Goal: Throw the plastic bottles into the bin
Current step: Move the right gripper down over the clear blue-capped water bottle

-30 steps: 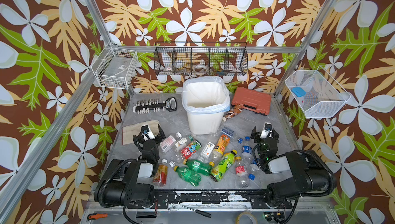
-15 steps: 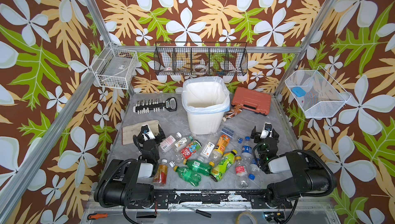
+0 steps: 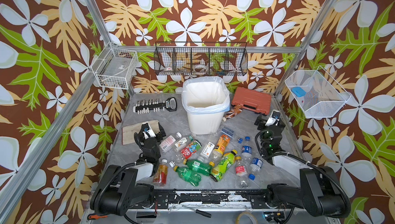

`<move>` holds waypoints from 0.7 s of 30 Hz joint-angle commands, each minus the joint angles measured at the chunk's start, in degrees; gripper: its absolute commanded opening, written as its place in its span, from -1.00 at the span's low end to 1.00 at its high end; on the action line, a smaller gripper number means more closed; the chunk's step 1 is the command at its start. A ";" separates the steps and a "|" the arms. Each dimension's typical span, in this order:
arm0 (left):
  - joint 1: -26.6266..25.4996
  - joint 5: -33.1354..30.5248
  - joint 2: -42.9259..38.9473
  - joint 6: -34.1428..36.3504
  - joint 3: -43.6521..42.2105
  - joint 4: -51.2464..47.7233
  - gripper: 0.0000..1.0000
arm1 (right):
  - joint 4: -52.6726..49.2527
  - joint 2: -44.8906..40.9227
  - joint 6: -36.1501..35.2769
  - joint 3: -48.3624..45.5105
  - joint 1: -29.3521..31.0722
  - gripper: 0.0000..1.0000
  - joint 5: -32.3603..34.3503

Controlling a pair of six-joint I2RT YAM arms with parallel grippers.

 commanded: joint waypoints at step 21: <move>-0.15 5.11 -21.60 -25.79 7.83 -33.48 0.98 | -66.12 -7.93 25.38 7.94 5.81 0.69 -22.66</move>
